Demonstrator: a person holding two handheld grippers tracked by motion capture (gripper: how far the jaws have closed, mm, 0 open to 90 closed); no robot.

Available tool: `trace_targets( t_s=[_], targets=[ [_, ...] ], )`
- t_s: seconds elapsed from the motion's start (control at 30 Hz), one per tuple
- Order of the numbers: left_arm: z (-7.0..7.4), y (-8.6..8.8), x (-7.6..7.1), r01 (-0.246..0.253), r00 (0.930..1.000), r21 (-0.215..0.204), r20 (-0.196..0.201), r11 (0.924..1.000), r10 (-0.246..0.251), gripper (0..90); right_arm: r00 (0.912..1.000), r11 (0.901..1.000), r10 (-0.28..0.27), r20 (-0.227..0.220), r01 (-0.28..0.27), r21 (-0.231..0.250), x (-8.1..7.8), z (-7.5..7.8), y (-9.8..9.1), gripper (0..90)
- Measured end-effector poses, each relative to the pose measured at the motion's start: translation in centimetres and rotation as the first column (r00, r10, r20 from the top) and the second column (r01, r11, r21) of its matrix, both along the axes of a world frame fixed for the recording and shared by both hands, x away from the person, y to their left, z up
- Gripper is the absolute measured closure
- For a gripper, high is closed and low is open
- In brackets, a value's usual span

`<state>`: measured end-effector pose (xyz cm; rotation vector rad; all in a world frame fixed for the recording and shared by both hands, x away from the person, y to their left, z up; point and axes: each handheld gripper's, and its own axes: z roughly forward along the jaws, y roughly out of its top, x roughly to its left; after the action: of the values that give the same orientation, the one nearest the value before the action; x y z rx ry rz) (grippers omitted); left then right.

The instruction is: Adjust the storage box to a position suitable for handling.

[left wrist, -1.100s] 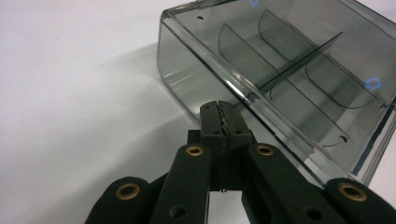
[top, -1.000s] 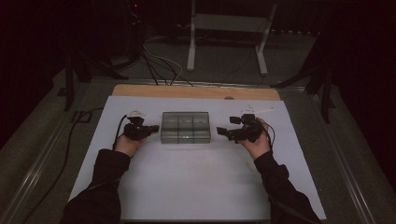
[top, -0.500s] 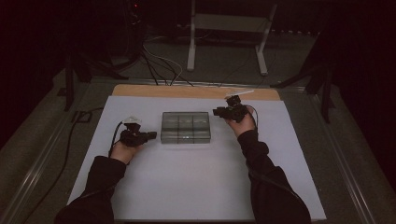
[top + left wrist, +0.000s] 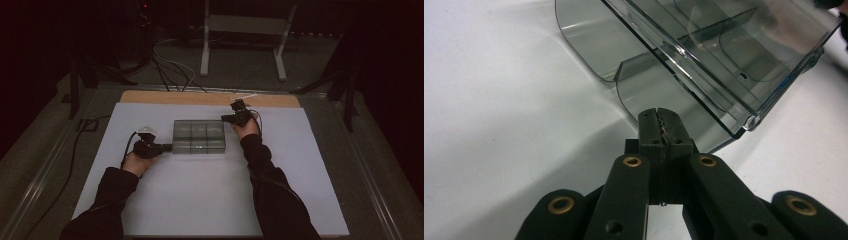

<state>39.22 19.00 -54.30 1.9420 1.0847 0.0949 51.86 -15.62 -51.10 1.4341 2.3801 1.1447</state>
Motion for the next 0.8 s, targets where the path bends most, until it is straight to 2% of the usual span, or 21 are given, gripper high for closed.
trace_targets(
  t_s=[0.13, 0.3, 0.33, 0.4, 0.57, 0.73, 0.8],
  targets=[
    [0.0, 0.0, -0.1, 0.0, 0.9999, -0.008, -0.011, 1.0, 0.0, 90.0, 0.9998, 0.9997, -0.013, -0.015, 0.014, 0.019, -0.1, -0.1, -0.2, 90.0],
    [0.1, -0.2, -0.4, 0.018, 0.9998, 0.003, -0.012, 0.9998, -0.018, 90.0, 0.9997, 0.9997, -0.019, -0.018, 0.019, 0.013, -0.6, 0.1, -0.3, 90.0],
    [0.2, -0.4, -0.7, 0.028, 0.9995, 0.006, -0.016, 0.9996, -0.028, 90.0, 0.9988, 0.9989, -0.042, -0.024, 0.042, 0.021, -1.2, 0.2, -0.3, 90.0],
    [0.3, -0.6, -1.2, 0.04, 0.999, 0.015, -0.021, 0.9991, -0.039, 90.0, 0.9981, 0.9984, -0.054, -0.029, 0.055, 0.012, -1.8, 0.3, -0.4, 90.0],
    [0.3, -0.6, -1.8, 0.053, 0.9981, 0.013, -0.032, 0.9985, -0.053, 90.0, 0.9976, 0.9983, -0.057, -0.038, 0.058, 0.008, -3.2, 0.3, -0.8, 90.0],
    [0.5, -1.0, -3.2, 0.09, 0.9953, 0.021, -0.04, 0.9958, -0.089, 90.0, 0.9973, 0.9984, -0.056, -0.047, 0.056, -0.004, -5.0, 0.4, -1.3, 90.0],
    [0.5, -1.2, -4.1, 0.1, 0.9938, 0.008, -0.049, 0.995, -0.099, 90.0, 0.997, 0.9983, -0.059, -0.051, 0.058, -0.006, -5.7, 0.5, -1.4, 90.0]
  ],
)
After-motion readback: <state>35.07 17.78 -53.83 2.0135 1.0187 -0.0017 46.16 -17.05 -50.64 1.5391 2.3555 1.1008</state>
